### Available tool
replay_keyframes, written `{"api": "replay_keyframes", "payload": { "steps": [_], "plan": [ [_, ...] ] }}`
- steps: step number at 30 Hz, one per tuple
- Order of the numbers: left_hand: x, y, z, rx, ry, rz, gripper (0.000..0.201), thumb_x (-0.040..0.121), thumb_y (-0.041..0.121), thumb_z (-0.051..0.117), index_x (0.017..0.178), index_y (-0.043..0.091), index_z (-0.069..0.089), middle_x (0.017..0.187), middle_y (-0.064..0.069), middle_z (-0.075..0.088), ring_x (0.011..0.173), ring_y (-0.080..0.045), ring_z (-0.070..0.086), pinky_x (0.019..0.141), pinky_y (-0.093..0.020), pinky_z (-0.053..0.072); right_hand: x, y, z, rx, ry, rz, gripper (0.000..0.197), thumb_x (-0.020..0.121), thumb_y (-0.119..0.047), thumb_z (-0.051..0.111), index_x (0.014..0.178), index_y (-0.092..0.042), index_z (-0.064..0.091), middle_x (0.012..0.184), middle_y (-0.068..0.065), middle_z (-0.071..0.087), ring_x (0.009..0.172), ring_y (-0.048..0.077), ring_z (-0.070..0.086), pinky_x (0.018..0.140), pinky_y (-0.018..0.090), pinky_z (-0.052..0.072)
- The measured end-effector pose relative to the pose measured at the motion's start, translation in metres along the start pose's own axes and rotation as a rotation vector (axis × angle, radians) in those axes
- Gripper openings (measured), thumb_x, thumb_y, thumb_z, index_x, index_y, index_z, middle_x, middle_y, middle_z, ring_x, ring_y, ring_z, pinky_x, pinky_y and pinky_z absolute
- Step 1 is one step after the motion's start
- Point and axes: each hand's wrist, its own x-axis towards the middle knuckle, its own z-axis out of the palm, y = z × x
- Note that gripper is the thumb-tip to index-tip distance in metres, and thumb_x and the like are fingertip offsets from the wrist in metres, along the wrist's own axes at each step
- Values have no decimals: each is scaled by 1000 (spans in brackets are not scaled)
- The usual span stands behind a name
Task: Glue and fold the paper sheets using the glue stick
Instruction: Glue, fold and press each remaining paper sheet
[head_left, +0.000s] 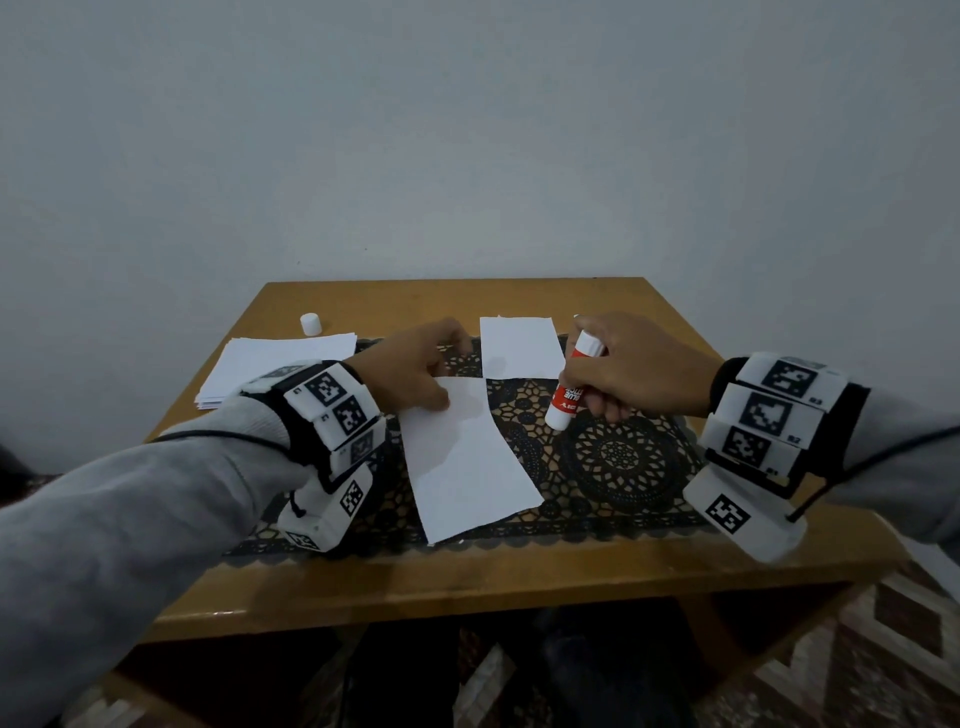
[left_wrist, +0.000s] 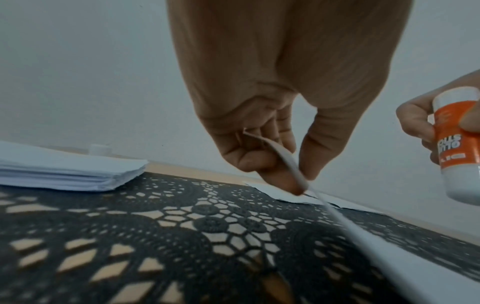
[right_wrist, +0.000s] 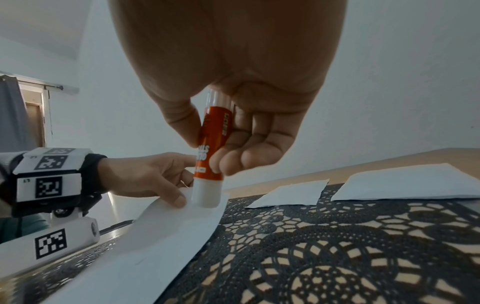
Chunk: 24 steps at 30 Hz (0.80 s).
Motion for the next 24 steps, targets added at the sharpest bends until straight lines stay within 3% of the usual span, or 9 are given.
{"api": "replay_keyframes", "payload": {
  "steps": [2,4,7,10,13,16,19,21,24],
  "plan": [
    [-6,-2,-5,-48,-87,21,43,80,-8,59,112,20,61,91,-7,65,77,-22,61,65,-31,54,-1,0,0,6,6,9,24,91,-17,58,109,-3,53,59,9,65,49,21,58,53,35,50],
    [-10,-3,-9,-57,-158,-3,42,80,-12,52,96,23,71,100,-6,70,86,-22,64,71,-29,56,-1,0,0,11,10,18,37,91,-17,57,123,0,50,59,7,65,49,20,58,52,34,50],
    [-16,-3,-10,-73,-117,-79,41,79,-9,51,87,24,74,100,1,68,83,-13,59,66,-20,50,0,0,-1,17,19,27,37,91,-17,57,125,-4,49,60,7,65,50,20,58,53,34,49],
    [-17,-10,-7,-52,7,-138,27,83,-1,60,100,16,72,113,0,60,93,-14,55,72,-23,45,1,-1,0,-4,35,21,14,91,-18,58,101,-11,51,61,10,66,48,20,58,52,34,49],
    [-18,-17,1,37,-34,-188,21,85,9,68,105,12,68,123,-3,56,103,-17,53,81,-25,43,7,-1,3,-47,70,22,12,91,-20,59,86,-13,50,63,10,66,44,12,57,45,25,46],
    [-20,-19,12,217,-107,-228,23,81,21,73,101,21,62,125,-2,52,108,-20,53,84,-30,47,14,-3,10,-96,85,4,12,91,-20,58,87,-11,51,65,9,67,44,11,57,43,21,46],
    [-20,-16,18,402,-124,-227,33,77,32,75,103,28,55,122,-4,42,106,-23,48,87,-31,43,23,-5,20,-155,83,-31,10,90,-21,57,89,-13,51,69,8,68,48,13,59,50,28,51],
    [-19,-12,19,460,-137,-221,42,78,33,74,113,32,53,127,-7,34,115,-28,42,97,-40,42,31,-4,27,-182,93,-28,13,90,-23,57,94,-12,51,74,5,66,56,16,60,59,35,54],
    [-17,-4,23,553,-192,-163,59,83,21,64,133,44,43,142,-9,24,133,-34,20,107,-53,31,45,-3,35,-210,90,-10,19,90,-25,58,103,-14,52,90,4,65,76,20,60,70,36,53]
  ]
}}
